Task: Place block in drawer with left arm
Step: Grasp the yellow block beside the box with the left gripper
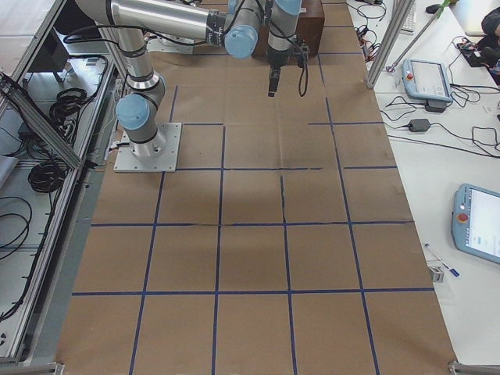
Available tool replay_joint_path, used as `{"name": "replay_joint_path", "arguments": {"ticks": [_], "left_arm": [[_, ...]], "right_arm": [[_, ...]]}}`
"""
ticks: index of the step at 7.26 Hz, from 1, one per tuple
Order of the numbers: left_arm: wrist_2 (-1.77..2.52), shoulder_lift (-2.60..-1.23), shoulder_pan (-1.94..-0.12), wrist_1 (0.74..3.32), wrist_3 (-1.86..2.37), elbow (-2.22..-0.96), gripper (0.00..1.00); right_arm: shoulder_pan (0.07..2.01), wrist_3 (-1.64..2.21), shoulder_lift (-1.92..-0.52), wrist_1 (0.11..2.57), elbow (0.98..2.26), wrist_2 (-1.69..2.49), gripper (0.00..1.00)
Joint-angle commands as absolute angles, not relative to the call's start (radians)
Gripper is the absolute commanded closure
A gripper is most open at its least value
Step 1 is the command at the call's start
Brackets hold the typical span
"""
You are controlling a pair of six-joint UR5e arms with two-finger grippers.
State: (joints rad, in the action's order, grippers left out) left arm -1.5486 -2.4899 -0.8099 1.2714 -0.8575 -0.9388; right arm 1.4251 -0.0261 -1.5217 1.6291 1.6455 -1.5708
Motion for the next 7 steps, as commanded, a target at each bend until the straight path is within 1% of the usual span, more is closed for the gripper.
{"name": "replay_joint_path", "arguments": {"ticks": [1, 3, 4, 6, 7], "left_arm": [[-1.545, -2.551, -0.839, 1.238, -0.854, -0.908, 0.02], [-1.542, -2.588, -0.839, 1.238, -0.853, -0.852, 0.02], [-1.539, -2.597, -0.841, 1.238, -0.853, -0.838, 0.13], [-1.555, -2.589, -0.844, 1.285, -0.864, -0.844, 0.74], [-1.562, -2.582, -0.844, 1.372, -0.865, -0.830, 0.97]], "right_arm": [[1.425, -0.026, -1.522, 1.629, 1.646, -1.571, 0.00], [1.425, -0.026, -1.522, 1.629, 1.646, -1.571, 0.00], [1.425, -0.025, -1.522, 1.629, 1.646, -1.571, 0.00], [1.425, -0.026, -1.522, 1.629, 1.646, -1.571, 0.00], [1.425, -0.026, -1.522, 1.629, 1.644, -1.571, 0.00]]}}
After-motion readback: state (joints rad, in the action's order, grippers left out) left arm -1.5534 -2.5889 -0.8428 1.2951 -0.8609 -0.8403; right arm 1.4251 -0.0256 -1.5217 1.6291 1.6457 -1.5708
